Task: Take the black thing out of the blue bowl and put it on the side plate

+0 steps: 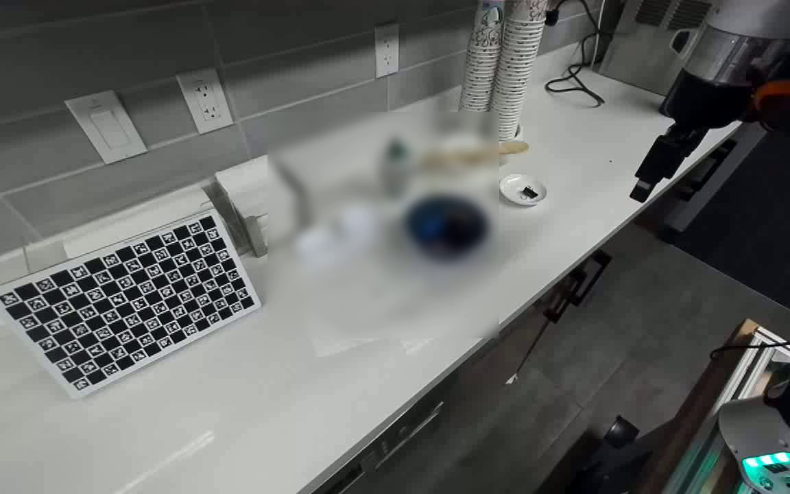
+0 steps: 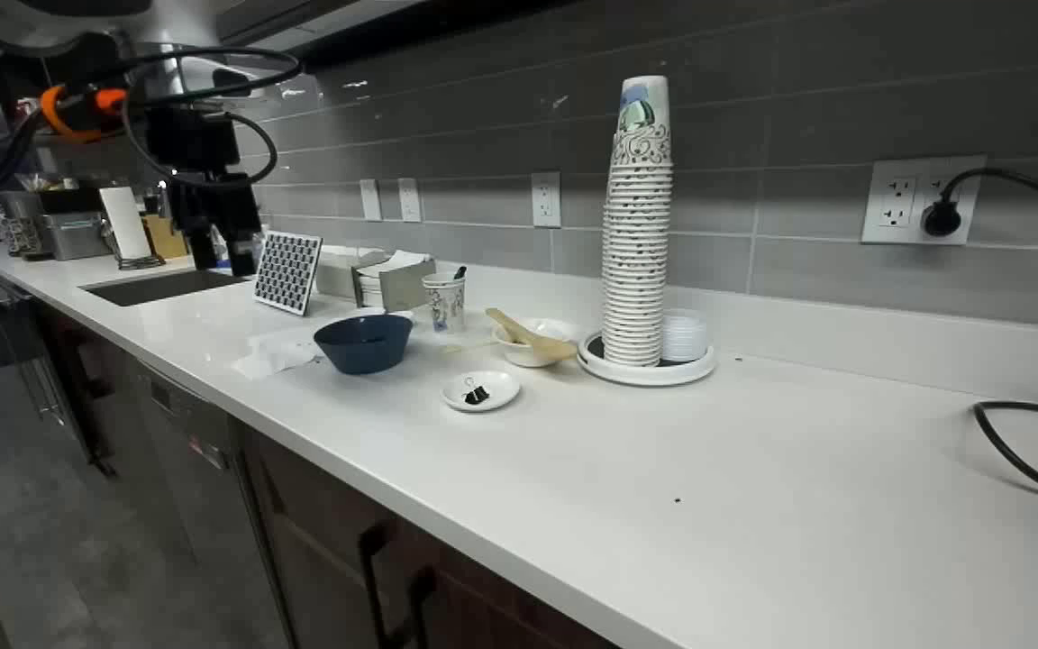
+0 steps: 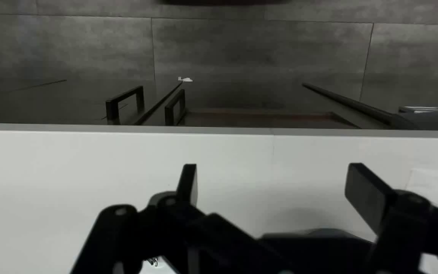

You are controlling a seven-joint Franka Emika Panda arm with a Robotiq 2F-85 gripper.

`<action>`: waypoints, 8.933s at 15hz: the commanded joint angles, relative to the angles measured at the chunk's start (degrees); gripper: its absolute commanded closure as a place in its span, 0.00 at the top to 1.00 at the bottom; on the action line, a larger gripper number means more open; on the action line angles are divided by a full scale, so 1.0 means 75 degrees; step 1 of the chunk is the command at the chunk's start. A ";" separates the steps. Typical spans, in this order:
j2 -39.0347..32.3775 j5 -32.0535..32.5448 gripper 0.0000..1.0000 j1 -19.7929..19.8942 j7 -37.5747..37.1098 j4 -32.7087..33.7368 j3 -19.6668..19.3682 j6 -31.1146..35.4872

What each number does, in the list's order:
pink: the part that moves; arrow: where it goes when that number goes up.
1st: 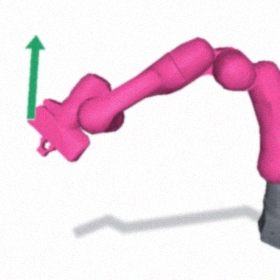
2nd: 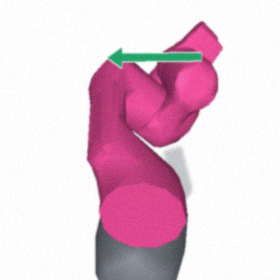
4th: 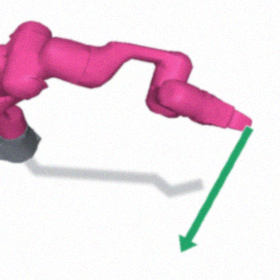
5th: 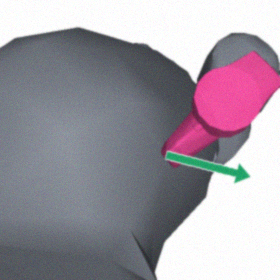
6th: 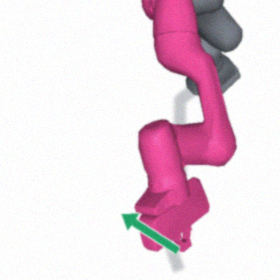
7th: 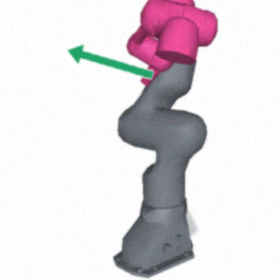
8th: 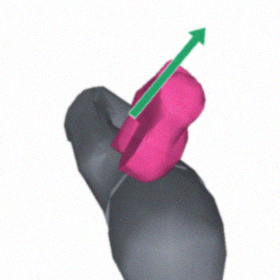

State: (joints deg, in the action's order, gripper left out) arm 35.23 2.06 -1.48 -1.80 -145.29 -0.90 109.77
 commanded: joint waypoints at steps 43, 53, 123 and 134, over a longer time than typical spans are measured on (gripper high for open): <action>-0.3885 0.0223 1.00 -0.0065 -0.3876 0.1863 0.1409 0.2822; -0.5750 -0.0180 1.00 -0.0406 -0.6774 0.2696 0.1180 0.5038; -0.6973 -0.0244 0.72 0.0539 -0.6130 0.4567 -0.0827 0.3533; -0.2942 -0.0368 1.00 0.0383 -0.2427 0.0805 -0.0209 0.4039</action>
State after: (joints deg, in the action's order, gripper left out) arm 2.23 0.30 1.57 -26.70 -128.01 -3.42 135.50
